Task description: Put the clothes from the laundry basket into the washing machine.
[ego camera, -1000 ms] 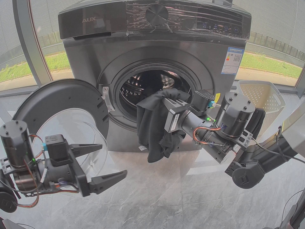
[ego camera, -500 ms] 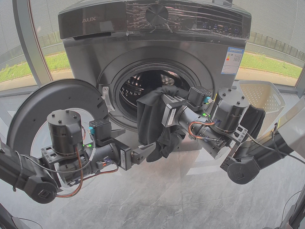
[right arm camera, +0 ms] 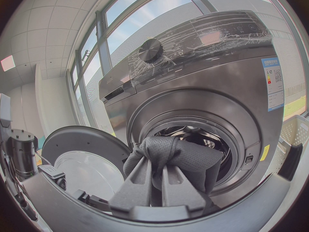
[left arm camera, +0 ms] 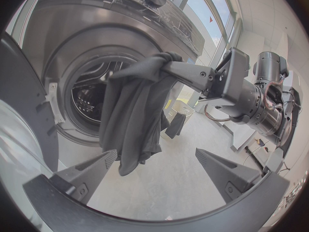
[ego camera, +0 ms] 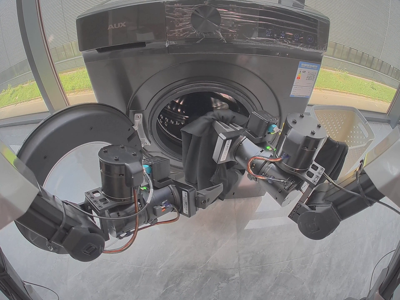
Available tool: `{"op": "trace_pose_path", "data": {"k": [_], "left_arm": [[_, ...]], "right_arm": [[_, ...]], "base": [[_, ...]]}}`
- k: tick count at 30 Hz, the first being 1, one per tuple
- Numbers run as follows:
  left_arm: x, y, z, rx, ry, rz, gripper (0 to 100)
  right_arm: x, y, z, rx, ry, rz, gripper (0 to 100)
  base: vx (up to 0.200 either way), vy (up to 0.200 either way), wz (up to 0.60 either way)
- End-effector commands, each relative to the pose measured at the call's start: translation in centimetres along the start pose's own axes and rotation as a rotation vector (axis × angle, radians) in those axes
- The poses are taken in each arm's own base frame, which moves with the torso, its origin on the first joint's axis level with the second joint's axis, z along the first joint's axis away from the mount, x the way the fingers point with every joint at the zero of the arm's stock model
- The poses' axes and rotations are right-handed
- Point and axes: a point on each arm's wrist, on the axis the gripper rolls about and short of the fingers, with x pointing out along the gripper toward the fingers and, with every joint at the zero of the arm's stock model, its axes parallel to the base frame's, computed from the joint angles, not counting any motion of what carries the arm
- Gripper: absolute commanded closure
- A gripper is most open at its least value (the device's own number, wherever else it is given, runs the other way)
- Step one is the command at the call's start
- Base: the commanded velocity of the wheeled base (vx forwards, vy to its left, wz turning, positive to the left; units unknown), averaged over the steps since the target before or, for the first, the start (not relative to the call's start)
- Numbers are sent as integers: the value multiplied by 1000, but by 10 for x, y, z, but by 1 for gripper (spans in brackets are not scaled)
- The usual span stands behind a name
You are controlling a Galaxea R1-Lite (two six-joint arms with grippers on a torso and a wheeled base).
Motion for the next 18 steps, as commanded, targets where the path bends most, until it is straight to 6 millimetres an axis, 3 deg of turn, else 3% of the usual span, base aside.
{"op": "trace_pose_path", "data": {"k": [1,18], "left_arm": [[15,2,-6,-30,16,-10,0],[42,3,-9,-107,15,-58,0]], "right_arm": [[0,0,1,3,-6,-1,100],[-1,2,1,6,-10,4,100]], "base": [[0,0,0],[0,0,0]]}}
